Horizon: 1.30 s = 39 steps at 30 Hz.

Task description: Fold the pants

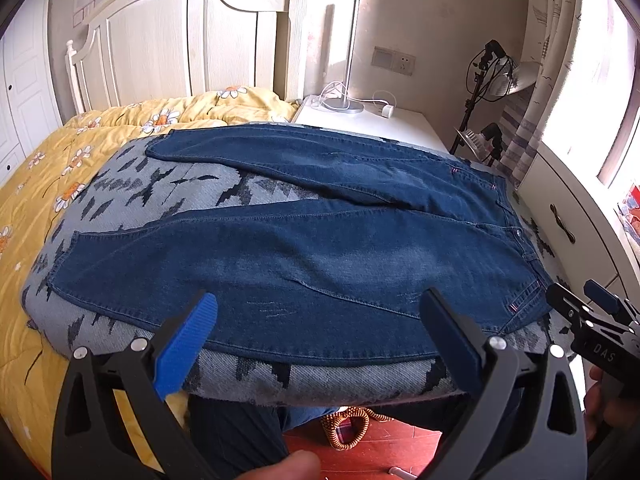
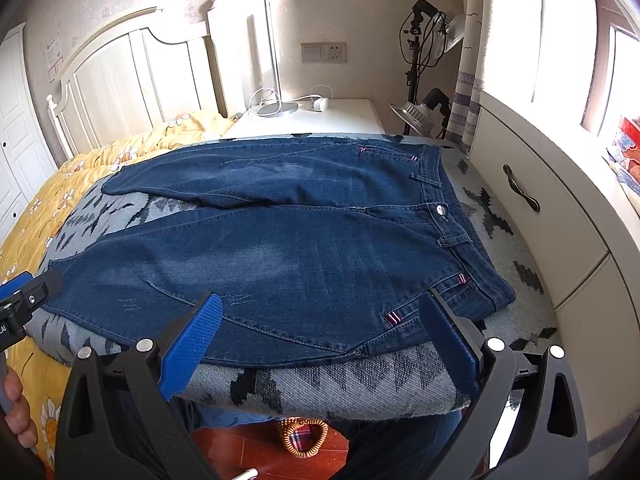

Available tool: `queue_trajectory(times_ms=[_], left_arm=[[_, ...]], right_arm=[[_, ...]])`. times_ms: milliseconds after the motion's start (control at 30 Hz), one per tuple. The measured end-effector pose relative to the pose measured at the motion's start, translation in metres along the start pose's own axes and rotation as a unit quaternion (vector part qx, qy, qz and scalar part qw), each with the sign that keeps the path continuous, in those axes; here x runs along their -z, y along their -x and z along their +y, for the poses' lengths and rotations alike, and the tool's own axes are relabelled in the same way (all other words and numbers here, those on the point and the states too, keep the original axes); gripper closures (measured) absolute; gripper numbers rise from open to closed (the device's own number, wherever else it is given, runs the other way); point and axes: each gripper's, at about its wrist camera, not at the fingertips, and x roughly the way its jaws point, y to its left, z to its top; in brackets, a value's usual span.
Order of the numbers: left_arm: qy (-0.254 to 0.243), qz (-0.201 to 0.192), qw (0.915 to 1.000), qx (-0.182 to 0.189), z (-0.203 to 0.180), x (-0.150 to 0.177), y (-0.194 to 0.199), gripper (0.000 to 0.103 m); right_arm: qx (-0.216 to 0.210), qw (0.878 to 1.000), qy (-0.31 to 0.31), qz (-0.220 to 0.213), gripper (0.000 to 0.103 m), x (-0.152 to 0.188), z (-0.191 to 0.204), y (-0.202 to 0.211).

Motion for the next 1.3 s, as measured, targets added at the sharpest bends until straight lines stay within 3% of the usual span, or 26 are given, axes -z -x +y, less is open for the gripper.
queue_trajectory(times_ms=[1300], left_arm=[[0.004,0.004,1.0000,0.003,0.0040,0.0027,-0.0032,0.002]], right_arm=[[0.001,1.000,0.001,0.002,0.008,0.0024,0.0006,-0.0010]])
